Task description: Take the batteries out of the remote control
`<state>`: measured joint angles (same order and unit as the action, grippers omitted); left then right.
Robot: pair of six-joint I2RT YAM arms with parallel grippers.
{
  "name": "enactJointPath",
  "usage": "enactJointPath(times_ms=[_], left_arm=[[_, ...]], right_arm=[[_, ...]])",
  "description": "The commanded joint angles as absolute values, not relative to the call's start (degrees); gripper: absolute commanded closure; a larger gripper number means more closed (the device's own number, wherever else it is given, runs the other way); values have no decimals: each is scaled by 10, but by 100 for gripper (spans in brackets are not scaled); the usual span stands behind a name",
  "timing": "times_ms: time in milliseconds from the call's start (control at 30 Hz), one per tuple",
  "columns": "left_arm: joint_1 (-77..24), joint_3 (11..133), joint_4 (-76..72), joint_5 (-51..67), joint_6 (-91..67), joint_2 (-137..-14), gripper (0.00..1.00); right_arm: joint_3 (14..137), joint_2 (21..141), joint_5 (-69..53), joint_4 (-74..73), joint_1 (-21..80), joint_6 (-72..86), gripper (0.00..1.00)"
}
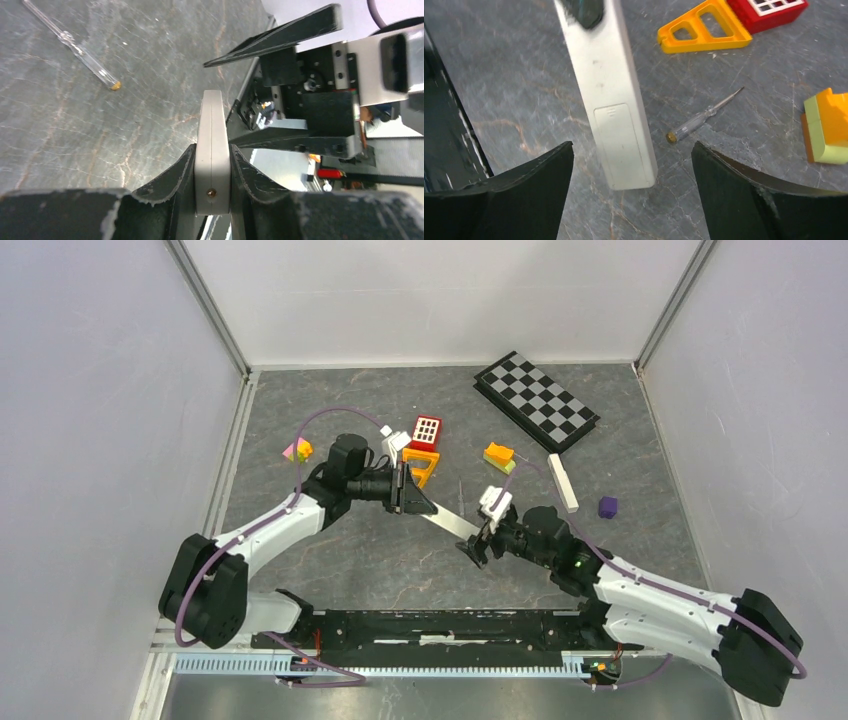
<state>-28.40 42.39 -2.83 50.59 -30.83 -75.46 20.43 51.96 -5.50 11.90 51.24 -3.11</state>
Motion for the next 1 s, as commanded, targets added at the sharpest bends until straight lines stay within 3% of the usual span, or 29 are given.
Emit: enactJointPath(times_ms=[0, 167, 300, 567, 667, 800, 967], left_arm=[[-291, 412, -74, 437, -299, -729, 98], [-297, 367, -164, 416, -341, -712, 98], [-303, 348, -212, 416, -368, -705, 98], [-315, 340, -248, 429, -394, -709, 98], [-320, 341, -254, 435, -397, -713, 98], [-323, 342, -256, 440, -398, -715, 98], [-326, 344, -261, 456, -396, -719, 98]], right_arm=[[208, 491, 20, 164, 498, 139, 6], [171, 488, 12, 204, 451, 358, 5], [97, 478, -18, 338, 430, 474, 5], [57, 537, -31, 468, 417, 579, 9], [26, 567, -30, 568, 415, 624, 17], [35, 594, -42, 575, 415, 625, 26], [38, 605, -31, 577, 414, 629, 29]])
